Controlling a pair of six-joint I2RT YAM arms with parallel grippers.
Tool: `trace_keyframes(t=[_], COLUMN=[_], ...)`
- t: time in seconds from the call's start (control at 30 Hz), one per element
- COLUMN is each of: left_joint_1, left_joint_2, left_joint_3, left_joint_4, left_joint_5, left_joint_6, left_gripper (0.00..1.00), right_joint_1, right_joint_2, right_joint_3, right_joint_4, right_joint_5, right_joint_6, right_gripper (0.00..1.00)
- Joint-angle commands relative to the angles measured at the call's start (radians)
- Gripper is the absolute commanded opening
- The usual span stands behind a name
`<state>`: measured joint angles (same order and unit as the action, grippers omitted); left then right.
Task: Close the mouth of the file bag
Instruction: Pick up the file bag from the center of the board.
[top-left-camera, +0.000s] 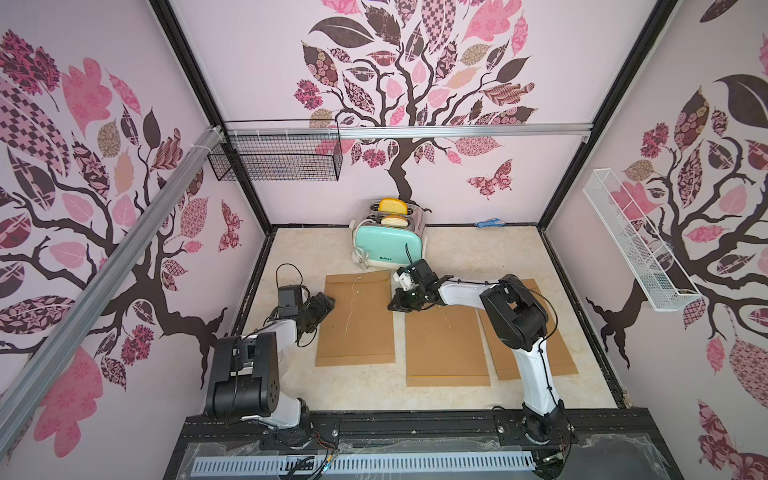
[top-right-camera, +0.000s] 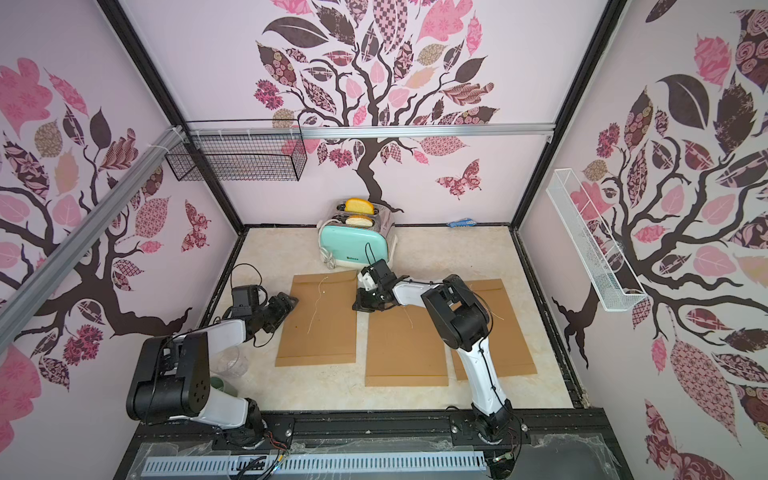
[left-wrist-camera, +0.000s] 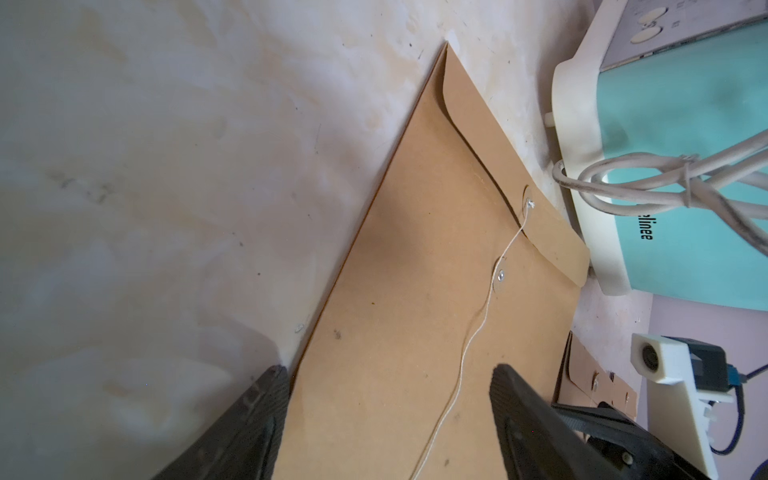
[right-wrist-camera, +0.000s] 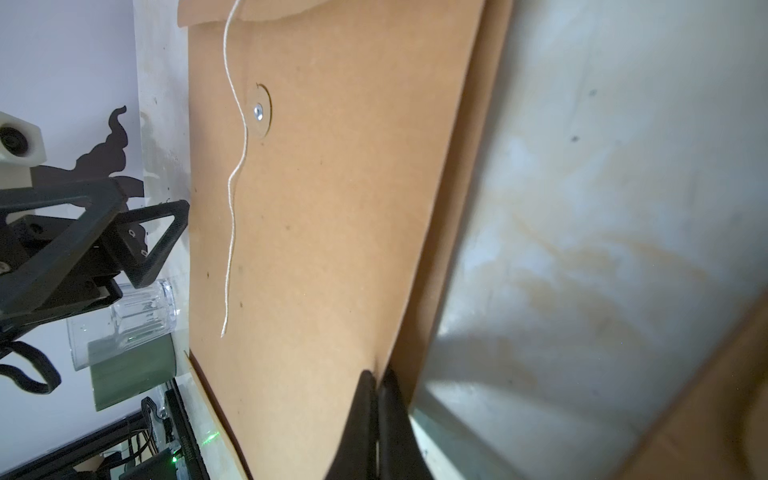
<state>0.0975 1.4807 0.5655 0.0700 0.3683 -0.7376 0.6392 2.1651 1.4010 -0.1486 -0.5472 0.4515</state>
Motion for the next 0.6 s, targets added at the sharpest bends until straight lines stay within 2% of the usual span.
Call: trace_keyframes(t=[0.0, 0.23, 0.4, 0.57], left_joint_1=[-0.008, 0.001, 0.011, 0.050], left_joint_2=[-0.039, -0.191, -0.304, -0.377], left_joint_3=[-0.020, 0.007, 0.012, 0.018], left_joint_4=[-0.025, -0.088, -0.132, -0.149], left_joint_5=[0.038, 0.022, -0.009, 0.061], left_joint_6=[-0.033, -0.077, -0.090, -0.082], left_gripper=[0.79, 0.83, 0.84, 0.84], right_joint_1=[0.020, 0.020, 0.021, 0.021], right_joint_2=[-0.053, -0.275, -0.387, -0.488], right_joint_3=[0.002, -0.088, -0.111, -0.144], right_joint_4=[0.027, 0.072, 0.064, 0.001], right_joint_5=[-0.015, 0.027, 0.013, 0.016], right_joint_6=[-0.027, -0.107, -0.152, -0.177], right_gripper=[0.00, 0.00, 0.00, 0.00])
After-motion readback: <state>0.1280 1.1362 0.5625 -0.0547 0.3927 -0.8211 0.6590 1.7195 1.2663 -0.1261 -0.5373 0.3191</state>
